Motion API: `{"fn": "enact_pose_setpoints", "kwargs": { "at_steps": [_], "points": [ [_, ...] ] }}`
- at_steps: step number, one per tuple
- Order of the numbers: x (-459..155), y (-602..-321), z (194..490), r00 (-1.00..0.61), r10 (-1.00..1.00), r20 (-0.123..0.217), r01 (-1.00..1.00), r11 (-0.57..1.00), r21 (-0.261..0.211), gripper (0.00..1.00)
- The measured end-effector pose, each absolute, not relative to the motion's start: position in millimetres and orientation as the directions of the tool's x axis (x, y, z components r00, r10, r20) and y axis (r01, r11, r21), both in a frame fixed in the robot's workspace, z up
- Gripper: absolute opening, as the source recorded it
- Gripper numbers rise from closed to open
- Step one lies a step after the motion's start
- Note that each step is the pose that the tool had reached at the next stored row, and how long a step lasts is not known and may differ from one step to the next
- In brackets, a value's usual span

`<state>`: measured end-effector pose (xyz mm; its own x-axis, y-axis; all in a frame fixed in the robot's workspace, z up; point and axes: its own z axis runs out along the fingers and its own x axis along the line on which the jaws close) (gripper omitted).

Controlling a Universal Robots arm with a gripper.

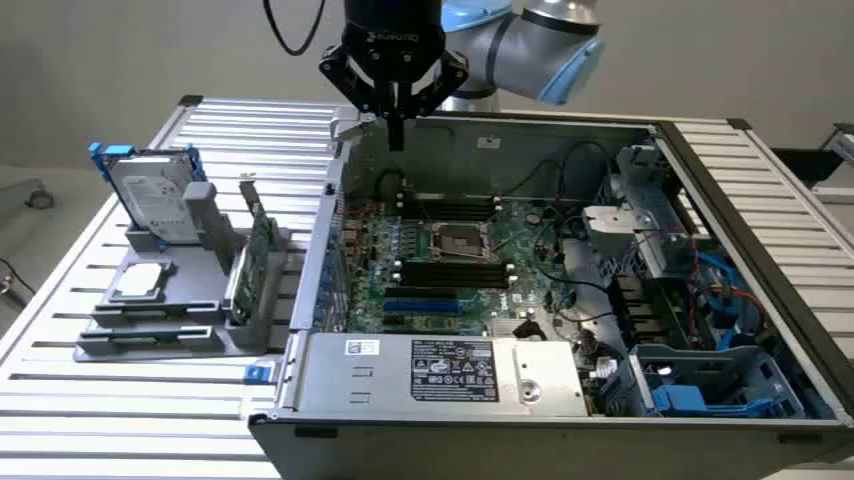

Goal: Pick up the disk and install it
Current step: 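Reach for the disk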

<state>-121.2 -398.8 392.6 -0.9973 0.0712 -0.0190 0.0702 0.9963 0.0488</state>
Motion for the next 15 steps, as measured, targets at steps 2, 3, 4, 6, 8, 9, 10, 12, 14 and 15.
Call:
{"fn": "enact_pose_setpoints", "kwargs": {
  "at_steps": [2, 3, 4, 6, 8, 9, 10, 12, 14, 15],
  "points": [
    [-121.2, -398.8, 392.6, -0.997, 0.071, -0.019, 0.07, 0.996, 0.049, 0.11],
    [-121.2, -398.8, 392.6, -0.997, 0.071, -0.019, 0.07, 0.996, 0.049, 0.11],
    [-121.2, -398.8, 392.6, -0.997, 0.071, -0.019, 0.07, 0.996, 0.049, 0.11],
    [-121.2, -398.8, 392.6, -0.997, 0.071, -0.019, 0.07, 0.996, 0.049, 0.11],
    [-121.2, -398.8, 392.6, -0.997, 0.071, -0.019, 0.07, 0.996, 0.049, 0.11],
    [-121.2, -398.8, 392.6, -0.997, 0.071, -0.019, 0.07, 0.996, 0.049, 0.11],
    [-121.2, -398.8, 392.6, -0.997, 0.071, -0.019, 0.07, 0.996, 0.049, 0.11],
    [-121.2, -398.8, 392.6, -0.997, 0.071, -0.019, 0.07, 0.996, 0.049, 0.11],
    [-121.6, -398.8, 392.6, -0.997, 0.071, -0.019, 0.07, 0.996, 0.049, 0.11],
    [-124.6, -399.0, 392.7, -0.997, 0.071, -0.019, 0.07, 0.996, 0.049, 0.11]
  ]
}}
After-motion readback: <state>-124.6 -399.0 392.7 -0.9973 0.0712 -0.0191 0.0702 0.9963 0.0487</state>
